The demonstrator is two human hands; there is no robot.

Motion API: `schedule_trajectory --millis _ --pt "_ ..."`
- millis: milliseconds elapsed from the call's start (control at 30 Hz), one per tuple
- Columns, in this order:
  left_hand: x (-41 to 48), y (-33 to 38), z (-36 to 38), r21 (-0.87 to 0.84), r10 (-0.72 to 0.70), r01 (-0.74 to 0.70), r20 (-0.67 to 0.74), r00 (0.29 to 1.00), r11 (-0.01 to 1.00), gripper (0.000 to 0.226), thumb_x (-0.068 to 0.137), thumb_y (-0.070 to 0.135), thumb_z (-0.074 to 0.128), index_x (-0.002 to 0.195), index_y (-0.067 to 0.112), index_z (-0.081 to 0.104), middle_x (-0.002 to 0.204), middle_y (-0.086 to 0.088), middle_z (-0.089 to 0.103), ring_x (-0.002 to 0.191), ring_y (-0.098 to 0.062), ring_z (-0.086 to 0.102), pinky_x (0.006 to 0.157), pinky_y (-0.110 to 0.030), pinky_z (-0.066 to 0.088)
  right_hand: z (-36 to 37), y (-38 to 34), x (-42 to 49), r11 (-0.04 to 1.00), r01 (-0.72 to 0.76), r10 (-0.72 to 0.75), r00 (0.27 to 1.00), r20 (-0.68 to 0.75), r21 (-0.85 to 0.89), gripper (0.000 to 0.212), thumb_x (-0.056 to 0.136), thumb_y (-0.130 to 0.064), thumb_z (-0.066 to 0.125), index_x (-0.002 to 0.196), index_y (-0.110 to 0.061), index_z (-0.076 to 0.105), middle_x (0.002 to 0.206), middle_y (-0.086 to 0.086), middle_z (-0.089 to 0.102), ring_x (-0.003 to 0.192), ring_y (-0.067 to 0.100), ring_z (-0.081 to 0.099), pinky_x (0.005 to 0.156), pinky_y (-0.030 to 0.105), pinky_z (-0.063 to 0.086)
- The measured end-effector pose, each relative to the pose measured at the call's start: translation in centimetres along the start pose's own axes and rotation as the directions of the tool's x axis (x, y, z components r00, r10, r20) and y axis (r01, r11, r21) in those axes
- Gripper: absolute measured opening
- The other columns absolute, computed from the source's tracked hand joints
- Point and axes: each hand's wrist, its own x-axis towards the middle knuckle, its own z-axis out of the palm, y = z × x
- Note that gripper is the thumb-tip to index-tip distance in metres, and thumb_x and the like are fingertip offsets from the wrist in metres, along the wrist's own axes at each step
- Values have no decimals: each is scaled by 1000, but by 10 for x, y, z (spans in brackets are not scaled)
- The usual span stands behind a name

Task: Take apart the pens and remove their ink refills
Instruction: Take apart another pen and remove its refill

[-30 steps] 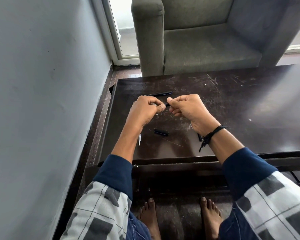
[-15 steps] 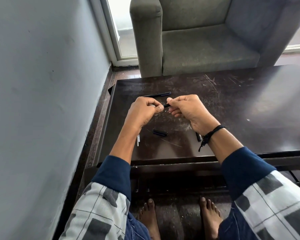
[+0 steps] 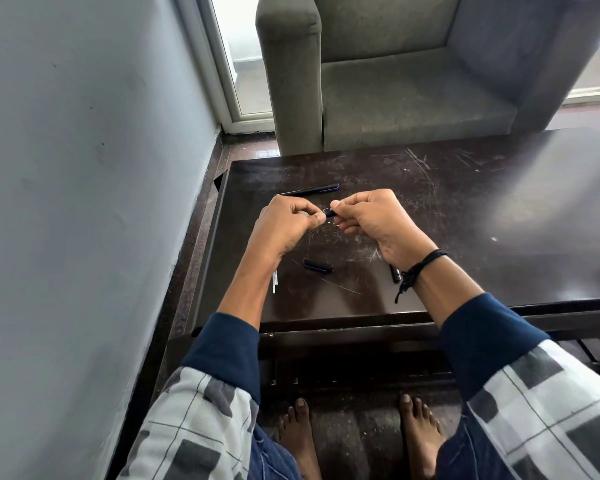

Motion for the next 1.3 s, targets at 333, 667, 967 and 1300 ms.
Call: schedule_trajectory --millis 333,667,967,1300 --pt "-1 2 -5 -14 -6 6 -1 1000 1000 13 86 26 79 76 35 77 78 12 75 80 -5 68 88 -31 53 -1 -5 -3 997 -41 40 999 28 62 25 91 -29 76 100 -6 74 81 7 72 68 11 63 69 24 57" --pt "-1 1 -3 2 -19 19 2 1000 1000 13 85 27 79 75 35 77 76 10 73 77 -7 65 85 -32 52 0 -2 0 1000 14 -14 999 41 0 1 89 -5 74 89 -5 75 81 6 71 74 12 66 70 21 58" --pt "-1 0 -2 6 -14 14 9 1000 1000 8 83 29 80 77 33 79 78 8 75 80 -9 67 90 -37 55 1 0 0 1000 -4 4 1000 10 12 11 92 -13 74 83 -5 73 76 8 73 68 12 66 64 20 57" --pt "-2 3 -2 10 -10 10 14 1000 1000 12 85 28 79 75 36 77 78 8 75 83 -11 69 93 -40 56 1 -1 0 998 -31 32 999 -20 49 14 91 -23 76 86 -11 73 82 6 74 74 13 67 75 27 60"
